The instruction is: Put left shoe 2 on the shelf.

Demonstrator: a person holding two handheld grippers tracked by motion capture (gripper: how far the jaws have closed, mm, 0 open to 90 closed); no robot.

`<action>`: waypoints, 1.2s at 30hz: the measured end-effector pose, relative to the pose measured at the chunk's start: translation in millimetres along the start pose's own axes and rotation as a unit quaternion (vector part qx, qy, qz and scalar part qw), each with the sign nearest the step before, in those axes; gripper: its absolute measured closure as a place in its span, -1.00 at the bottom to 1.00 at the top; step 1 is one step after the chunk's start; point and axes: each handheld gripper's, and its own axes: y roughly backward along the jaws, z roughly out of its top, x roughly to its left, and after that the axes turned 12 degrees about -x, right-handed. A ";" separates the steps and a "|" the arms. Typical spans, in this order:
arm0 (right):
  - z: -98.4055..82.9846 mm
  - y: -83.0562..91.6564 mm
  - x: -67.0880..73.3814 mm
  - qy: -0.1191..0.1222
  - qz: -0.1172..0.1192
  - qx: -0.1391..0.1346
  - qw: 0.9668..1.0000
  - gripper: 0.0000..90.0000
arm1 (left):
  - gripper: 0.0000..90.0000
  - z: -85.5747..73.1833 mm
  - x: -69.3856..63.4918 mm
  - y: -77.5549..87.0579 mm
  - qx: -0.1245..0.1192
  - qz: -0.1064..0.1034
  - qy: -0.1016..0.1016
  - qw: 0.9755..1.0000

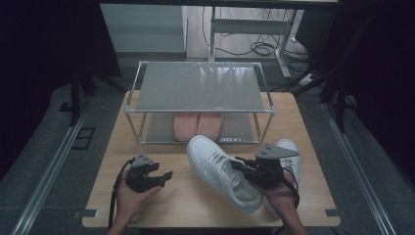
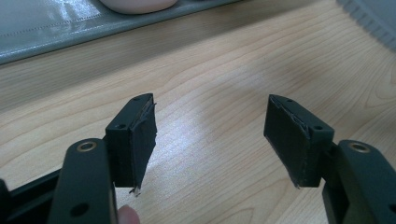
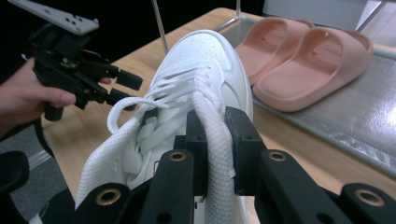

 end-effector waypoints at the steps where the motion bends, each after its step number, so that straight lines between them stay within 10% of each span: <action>1: 0.8 0.2 -0.1 -0.001 0.000 -0.002 1.000 0.80 | -0.23 0.0 0.0 -0.1 0.000 0.000 0.000 1.000; 36: 103.8 -9.9 -6.3 -0.009 0.047 -0.084 0.995 0.80 | -0.23 -1.3 0.3 -2.3 0.004 -0.004 0.001 1.000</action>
